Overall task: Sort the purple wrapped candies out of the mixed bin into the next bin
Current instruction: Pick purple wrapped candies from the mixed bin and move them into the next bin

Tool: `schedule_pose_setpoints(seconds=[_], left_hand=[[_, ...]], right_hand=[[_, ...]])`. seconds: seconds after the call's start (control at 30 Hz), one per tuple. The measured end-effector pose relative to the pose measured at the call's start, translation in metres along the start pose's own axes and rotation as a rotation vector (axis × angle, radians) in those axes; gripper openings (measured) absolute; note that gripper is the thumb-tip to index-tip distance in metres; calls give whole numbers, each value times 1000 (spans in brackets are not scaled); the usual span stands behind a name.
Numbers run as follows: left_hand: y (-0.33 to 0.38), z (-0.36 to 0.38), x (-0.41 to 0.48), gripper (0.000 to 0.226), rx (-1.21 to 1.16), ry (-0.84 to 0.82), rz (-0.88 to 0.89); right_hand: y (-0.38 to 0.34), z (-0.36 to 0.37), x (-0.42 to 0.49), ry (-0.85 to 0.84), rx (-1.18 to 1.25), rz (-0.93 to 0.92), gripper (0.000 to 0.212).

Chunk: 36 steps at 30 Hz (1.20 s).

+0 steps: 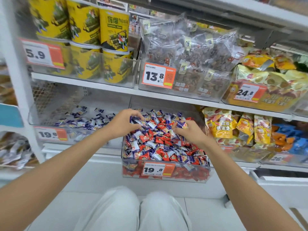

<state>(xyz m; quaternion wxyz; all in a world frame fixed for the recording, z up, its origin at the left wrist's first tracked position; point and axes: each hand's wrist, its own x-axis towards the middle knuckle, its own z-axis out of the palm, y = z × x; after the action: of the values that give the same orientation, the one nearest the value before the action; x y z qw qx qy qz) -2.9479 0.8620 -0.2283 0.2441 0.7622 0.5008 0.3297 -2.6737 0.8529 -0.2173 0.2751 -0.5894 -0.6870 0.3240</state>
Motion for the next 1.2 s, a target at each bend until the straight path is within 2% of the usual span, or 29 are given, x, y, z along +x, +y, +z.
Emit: schedule_pose_setpoints(seconds=[0.17,0.3,0.43,0.63,0.73,0.9,0.97,1.03,1.07,1.13,1.2], left_hand=[[-8,-6,-4,13,-34,21,-14],[-10,-9,-8,14,-62,33,-28],[-8,-7,-8,12,-91,45,-58],[-27,-20,-11,14,-83,112,-111],[-61,-50,-21,16,-46,182,-173],[-134,-112,-13,26,300,246,-379],[-154,-126,-3,45,321,137,-451],[-160,-129,1,65,318,-46,-481],[-162,-128,0,67,326,-105,-500],[-165,-125,-4,55,330,-82,-506],[-164,-121,-13,34,322,22,-458]], right_hand=[[8,9,7,53,-69,48,11],[17,-1,4,182,-88,18,11],[10,-10,0,199,20,-26,9],[-56,38,7,8,39,-221,6],[-93,85,38,1,-103,-333,7],[-142,154,105,-100,-454,-384,35],[-150,176,130,-207,-571,-359,57],[-151,193,148,-392,-705,-292,85],[-150,197,152,-458,-763,-272,90],[-148,199,155,-465,-769,-263,82],[-146,196,149,-385,-682,-283,63]])
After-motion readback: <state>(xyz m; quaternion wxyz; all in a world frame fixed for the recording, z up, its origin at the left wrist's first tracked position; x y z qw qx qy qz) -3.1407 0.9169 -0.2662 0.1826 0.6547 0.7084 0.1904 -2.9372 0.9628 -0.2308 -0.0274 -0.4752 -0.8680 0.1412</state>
